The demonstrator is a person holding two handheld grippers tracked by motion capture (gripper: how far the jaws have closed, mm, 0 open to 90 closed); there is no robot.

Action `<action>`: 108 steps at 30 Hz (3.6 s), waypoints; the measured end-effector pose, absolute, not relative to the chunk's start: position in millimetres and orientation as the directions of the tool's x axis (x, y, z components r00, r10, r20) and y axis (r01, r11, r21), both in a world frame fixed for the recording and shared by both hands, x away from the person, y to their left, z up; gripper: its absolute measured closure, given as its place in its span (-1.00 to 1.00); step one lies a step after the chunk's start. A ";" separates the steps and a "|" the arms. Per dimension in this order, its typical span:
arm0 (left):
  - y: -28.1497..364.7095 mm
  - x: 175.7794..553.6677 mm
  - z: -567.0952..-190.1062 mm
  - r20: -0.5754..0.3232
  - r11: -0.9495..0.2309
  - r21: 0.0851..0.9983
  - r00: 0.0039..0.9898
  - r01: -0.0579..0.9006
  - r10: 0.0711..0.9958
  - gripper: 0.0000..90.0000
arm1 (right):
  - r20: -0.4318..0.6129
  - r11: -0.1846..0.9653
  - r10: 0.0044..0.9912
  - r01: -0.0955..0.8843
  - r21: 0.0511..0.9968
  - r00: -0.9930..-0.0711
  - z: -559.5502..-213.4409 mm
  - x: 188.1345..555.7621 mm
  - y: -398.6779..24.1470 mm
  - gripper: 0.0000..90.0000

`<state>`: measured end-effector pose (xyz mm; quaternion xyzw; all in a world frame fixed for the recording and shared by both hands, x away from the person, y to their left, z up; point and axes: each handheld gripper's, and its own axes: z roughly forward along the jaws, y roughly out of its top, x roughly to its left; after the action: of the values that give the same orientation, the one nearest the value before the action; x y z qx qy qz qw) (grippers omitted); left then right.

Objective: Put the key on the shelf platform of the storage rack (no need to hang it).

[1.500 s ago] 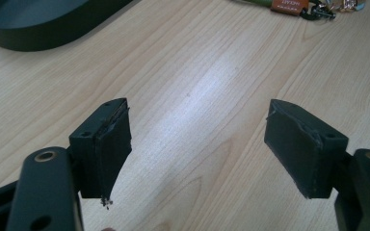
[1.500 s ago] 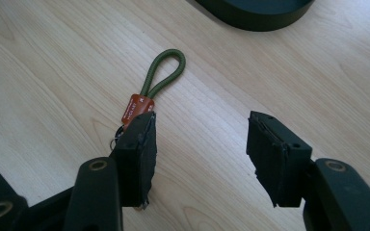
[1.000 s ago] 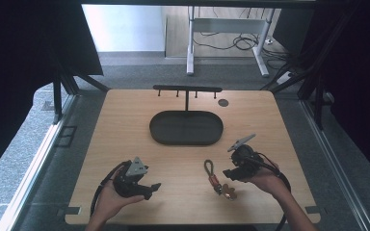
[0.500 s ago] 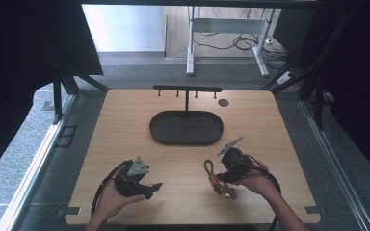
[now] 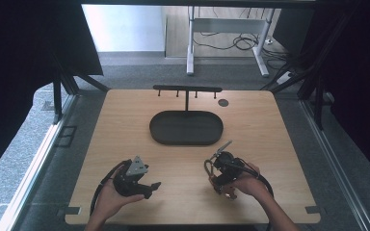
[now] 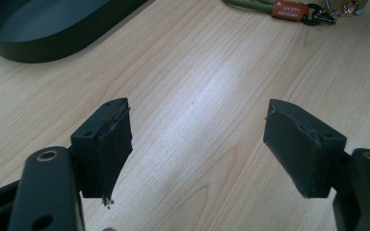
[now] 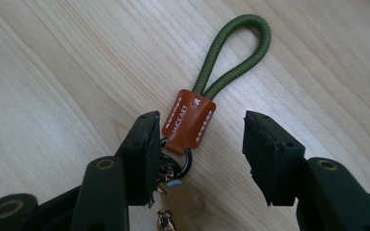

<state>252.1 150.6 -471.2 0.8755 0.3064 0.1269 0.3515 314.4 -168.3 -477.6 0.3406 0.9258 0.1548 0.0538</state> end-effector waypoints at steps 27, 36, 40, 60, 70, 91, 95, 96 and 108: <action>145.8 253.2 -472.8 0.012 -0.579 0.690 0.793 0.435 0.609 -0.43 | 0.013 0.725 0.659 0.640 0.253 -0.752 -501.5 323.0 -158.2 0.48; 145.5 254.0 -472.8 0.014 -0.578 0.690 0.791 0.436 0.612 -0.43 | 0.019 0.743 0.633 0.614 0.265 -0.774 -487.5 322.3 -159.0 0.49; 145.3 253.7 -472.5 0.013 -0.577 0.691 0.790 0.436 0.613 -0.43 | 0.011 0.744 0.627 0.603 0.288 -0.779 -474.0 320.8 -161.6 0.49; 144.0 254.5 -474.1 0.010 -0.581 0.686 0.792 0.438 0.610 -0.43 | -0.026 0.729 0.627 0.575 0.372 -0.779 -418.8 318.2 -184.8 0.49; 144.0 254.9 -474.8 0.007 -0.580 0.685 0.793 0.440 0.609 -0.43 | -0.036 0.722 0.630 0.568 0.395 -0.776 -405.1 329.0 -184.3 0.49; 141.5 256.9 -479.1 0.007 -0.598 0.667 0.800 0.443 0.600 -0.43 | -0.038 0.725 0.634 0.576 0.378 -0.773 -398.4 351.1 -180.0 0.48; 141.9 257.1 -479.3 0.005 -0.594 0.669 0.797 0.446 0.604 -0.43 | -0.042 0.729 0.633 0.576 0.370 -0.773 -396.4 357.7 -177.1 0.49; 141.9 257.1 -479.4 0.005 -0.594 0.670 0.797 0.445 0.604 -0.43 | -0.045 0.731 0.631 0.573 0.370 -0.775 -395.6 359.0 -176.5 0.49; 141.1 257.5 -480.2 0.006 -0.599 0.665 0.799 0.446 0.601 -0.43 | -0.046 0.740 0.618 0.561 0.371 -0.785 -389.4 373.9 -169.4 0.48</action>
<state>257.5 141.1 -480.2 0.8868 0.2951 0.1151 0.3366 373.9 -169.4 -389.4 0.3174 0.9290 0.1714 0.0831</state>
